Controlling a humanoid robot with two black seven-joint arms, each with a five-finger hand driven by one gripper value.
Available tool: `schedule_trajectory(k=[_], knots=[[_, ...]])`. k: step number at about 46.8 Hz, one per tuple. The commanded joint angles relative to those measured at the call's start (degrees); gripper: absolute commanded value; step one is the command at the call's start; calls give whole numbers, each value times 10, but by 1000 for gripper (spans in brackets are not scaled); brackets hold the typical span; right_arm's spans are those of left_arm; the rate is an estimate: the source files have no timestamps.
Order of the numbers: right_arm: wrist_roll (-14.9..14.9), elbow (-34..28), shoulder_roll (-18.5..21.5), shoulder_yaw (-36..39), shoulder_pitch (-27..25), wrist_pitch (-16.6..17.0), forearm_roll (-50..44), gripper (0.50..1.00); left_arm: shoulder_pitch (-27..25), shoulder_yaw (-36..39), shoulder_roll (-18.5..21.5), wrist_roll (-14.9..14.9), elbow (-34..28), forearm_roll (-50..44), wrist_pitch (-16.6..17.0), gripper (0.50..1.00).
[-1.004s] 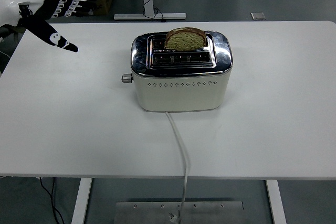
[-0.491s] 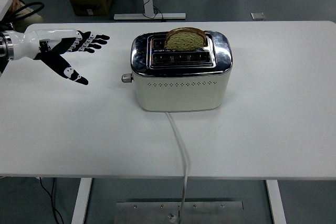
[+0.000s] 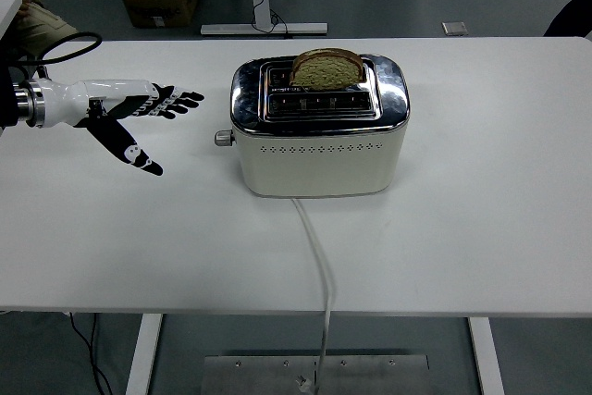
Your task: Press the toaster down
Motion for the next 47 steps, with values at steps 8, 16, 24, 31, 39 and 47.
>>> schedule_trajectory(k=[8,16,24,31,39,47], knots=[[0,-1,0,0,0,0,0,1000,0,3,-5,0,-1,9,0,1000],[0,-1,0,0,0,0,0,998,-2,12,-13,0,0,26,0,1000],[0,0,0,0,0,0,0,1000,-3,13,-14,0,-1,26,0,1000],[0,0,0,0,0,0,0,1000,-3,22,-14,0,-1,26,0,1000],[0,0,0,0,1,0,0,1000,-1,28,-14,1,-1,26,0,1000],[0,0,0,0,1,0,0,1000,1,28,-13,0,-1,26,0,1000]])
